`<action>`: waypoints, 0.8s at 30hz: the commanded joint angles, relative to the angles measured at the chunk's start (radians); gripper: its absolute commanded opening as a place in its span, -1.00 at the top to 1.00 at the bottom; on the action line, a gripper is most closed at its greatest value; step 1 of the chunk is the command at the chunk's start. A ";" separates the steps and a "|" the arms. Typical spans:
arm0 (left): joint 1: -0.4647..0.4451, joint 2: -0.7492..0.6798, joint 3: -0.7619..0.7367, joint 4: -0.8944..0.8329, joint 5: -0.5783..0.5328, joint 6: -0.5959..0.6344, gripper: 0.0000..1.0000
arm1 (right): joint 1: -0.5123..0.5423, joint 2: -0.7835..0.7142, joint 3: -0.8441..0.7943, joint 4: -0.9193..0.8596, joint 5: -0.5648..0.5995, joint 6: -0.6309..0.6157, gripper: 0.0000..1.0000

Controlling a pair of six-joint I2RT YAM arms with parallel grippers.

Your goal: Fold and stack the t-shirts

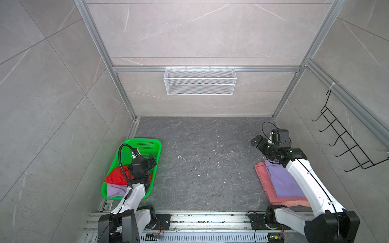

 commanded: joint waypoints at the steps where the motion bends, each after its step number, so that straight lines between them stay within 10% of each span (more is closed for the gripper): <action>1: 0.001 0.070 -0.026 0.227 -0.012 0.038 -0.99 | 0.004 0.022 0.043 -0.051 0.053 -0.010 -0.99; 16: -0.052 0.377 0.022 0.495 0.231 0.187 -1.00 | 0.004 0.010 0.114 -0.148 0.222 -0.036 -0.99; 24: -0.054 0.437 0.054 0.479 0.161 0.160 -1.00 | 0.005 -0.035 0.014 -0.057 0.327 -0.085 -0.99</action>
